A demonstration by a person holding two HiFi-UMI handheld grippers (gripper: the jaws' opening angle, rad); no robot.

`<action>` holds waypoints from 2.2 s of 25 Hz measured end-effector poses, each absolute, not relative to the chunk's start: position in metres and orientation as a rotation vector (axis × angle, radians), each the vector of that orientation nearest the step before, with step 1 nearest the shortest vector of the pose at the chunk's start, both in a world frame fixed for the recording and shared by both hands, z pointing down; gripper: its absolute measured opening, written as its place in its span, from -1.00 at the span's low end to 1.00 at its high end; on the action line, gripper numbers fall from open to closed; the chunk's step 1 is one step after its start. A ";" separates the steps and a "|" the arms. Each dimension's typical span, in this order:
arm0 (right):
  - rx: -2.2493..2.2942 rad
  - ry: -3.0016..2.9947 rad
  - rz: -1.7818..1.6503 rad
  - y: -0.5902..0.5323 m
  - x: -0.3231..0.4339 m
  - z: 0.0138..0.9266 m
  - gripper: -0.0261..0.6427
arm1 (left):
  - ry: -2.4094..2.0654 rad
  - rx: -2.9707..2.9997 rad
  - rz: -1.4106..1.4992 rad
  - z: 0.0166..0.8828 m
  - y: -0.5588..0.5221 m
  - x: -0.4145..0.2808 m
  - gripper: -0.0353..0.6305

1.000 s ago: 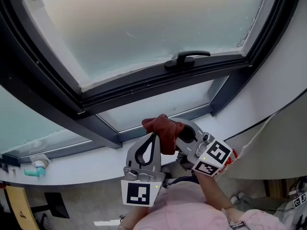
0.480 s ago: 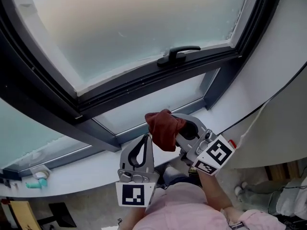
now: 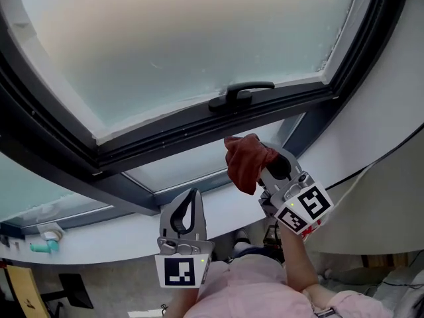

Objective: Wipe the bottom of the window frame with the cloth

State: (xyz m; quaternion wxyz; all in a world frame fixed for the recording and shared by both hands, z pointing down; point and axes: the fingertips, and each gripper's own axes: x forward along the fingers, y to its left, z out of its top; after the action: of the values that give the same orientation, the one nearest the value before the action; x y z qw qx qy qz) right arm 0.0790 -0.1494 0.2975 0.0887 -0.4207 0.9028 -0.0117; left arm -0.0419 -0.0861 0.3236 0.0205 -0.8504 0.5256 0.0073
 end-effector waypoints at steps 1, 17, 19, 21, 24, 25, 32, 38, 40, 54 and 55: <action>-1.252 2.694 -0.032 -0.158 0.089 0.297 -0.76 | 1.646 -2.628 0.028 0.322 -0.091 -0.033 -0.90; -1.330 2.747 0.040 -0.277 0.147 0.297 -0.76 | 1.889 -2.506 0.029 0.331 -0.109 0.029 -0.90; -1.347 2.768 0.052 -0.285 0.138 0.301 -0.76 | 1.904 -2.506 0.029 0.333 -0.109 0.026 -0.90; -1.374 2.786 0.070 -0.290 0.132 0.304 -0.76 | 1.914 -2.514 0.032 0.336 -0.109 0.023 -0.90; -1.454 2.817 0.087 -0.296 0.131 0.307 -0.75 | 1.916 -2.530 0.031 0.335 -0.109 0.018 -0.90; -1.489 2.837 0.109 -0.298 0.131 0.308 -0.75 | 1.914 -2.531 0.035 0.332 -0.110 0.015 -0.90; -1.571 3.012 0.283 -0.306 0.128 0.311 -0.76 | 1.883 -2.538 0.070 0.317 -0.115 0.004 -0.90; -1.586 3.044 0.372 -0.305 0.138 0.314 -0.76 | 1.822 -2.562 0.102 0.311 -0.122 0.012 -0.90; -1.616 3.042 0.391 -0.306 0.145 0.315 -0.76 | 1.798 -2.576 0.111 0.310 -0.124 0.018 -0.90; -1.768 2.986 0.353 -0.317 0.195 0.315 -0.76 | 1.753 -2.614 0.126 0.308 -0.130 0.034 -0.90; -1.781 2.982 0.347 -0.318 0.199 0.316 -0.76 | 1.754 -2.616 0.125 0.308 -0.129 0.035 -0.90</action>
State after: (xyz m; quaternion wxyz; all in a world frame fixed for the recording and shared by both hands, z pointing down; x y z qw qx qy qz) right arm 0.1995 -0.3177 0.3156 -0.1734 -0.5024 0.8414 0.0978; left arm 0.0346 -0.1293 0.3078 -0.0051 -0.8300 0.5564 0.0397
